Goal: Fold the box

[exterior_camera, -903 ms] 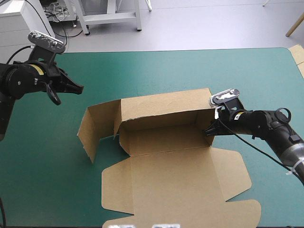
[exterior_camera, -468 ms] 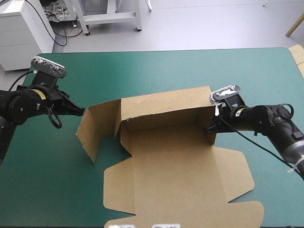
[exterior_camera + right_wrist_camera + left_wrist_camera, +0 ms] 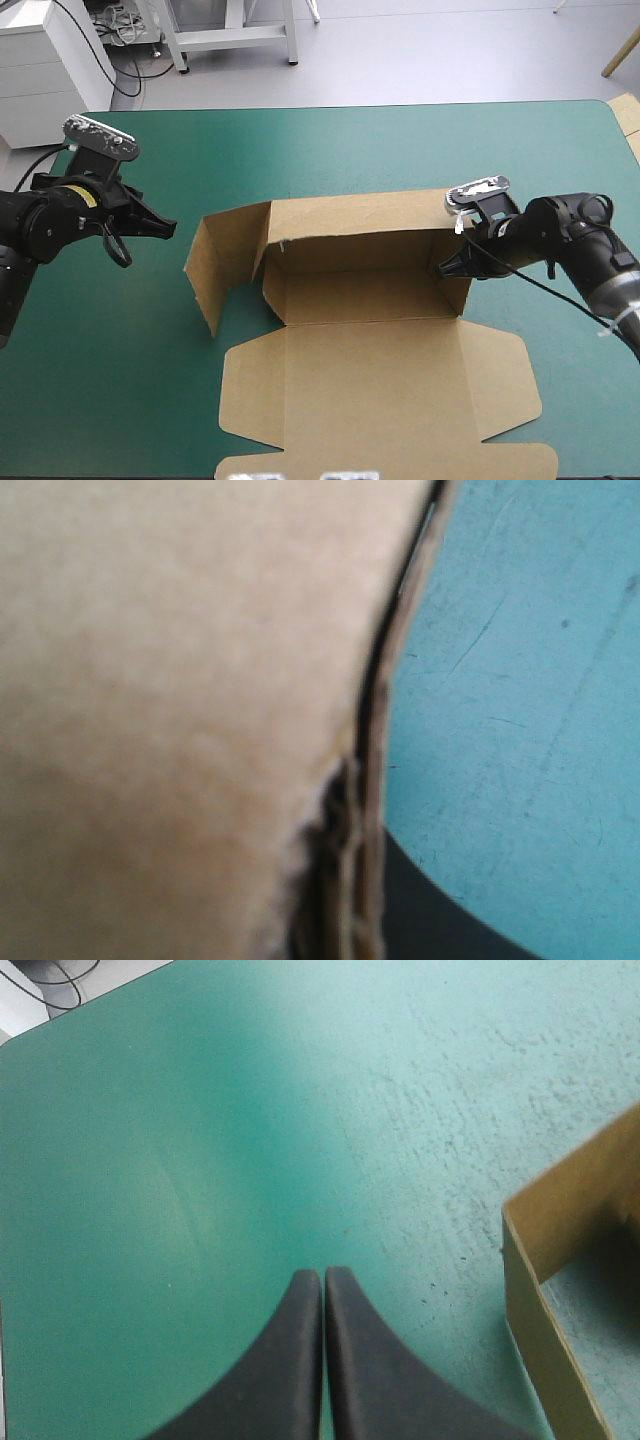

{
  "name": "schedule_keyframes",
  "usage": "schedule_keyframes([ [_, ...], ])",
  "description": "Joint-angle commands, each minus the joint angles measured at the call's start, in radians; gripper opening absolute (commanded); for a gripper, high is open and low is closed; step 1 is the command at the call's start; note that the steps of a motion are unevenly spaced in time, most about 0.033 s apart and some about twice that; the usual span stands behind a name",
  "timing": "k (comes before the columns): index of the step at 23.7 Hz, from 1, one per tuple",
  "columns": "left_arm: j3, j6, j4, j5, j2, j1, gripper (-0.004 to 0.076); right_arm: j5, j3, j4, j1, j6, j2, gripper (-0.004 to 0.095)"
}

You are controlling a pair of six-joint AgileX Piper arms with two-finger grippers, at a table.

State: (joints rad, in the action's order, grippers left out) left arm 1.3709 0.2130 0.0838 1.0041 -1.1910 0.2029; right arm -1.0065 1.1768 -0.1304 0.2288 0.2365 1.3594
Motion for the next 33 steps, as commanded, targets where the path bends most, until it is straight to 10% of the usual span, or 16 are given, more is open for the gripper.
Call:
schedule_keyframes([
  [1, 0.025, -0.010, 0.007, -0.061, 0.027, -0.002, -0.0008, 0.064, 0.031, 0.003, -0.001, 0.006, 0.036, -0.0020],
  [11, 0.025, -0.010, 0.007, -0.059, 0.027, -0.002, -0.0008, 0.201, 0.181, 0.004, -0.001, 0.028, 0.266, 0.0090],
  [18, 0.025, -0.010, 0.007, -0.059, 0.027, -0.002, -0.0008, 0.159, 0.396, 0.041, -0.001, 0.024, 0.343, 0.0826],
  [25, 0.025, -0.010, 0.007, -0.059, 0.027, -0.002, -0.0008, -0.163, 0.738, 0.171, -0.001, -0.017, 0.339, 0.0831],
  [33, 0.025, -0.010, 0.007, -0.059, 0.027, -0.002, -0.0008, -0.163, 0.798, 0.167, -0.001, -0.055, 0.251, 0.0831],
])
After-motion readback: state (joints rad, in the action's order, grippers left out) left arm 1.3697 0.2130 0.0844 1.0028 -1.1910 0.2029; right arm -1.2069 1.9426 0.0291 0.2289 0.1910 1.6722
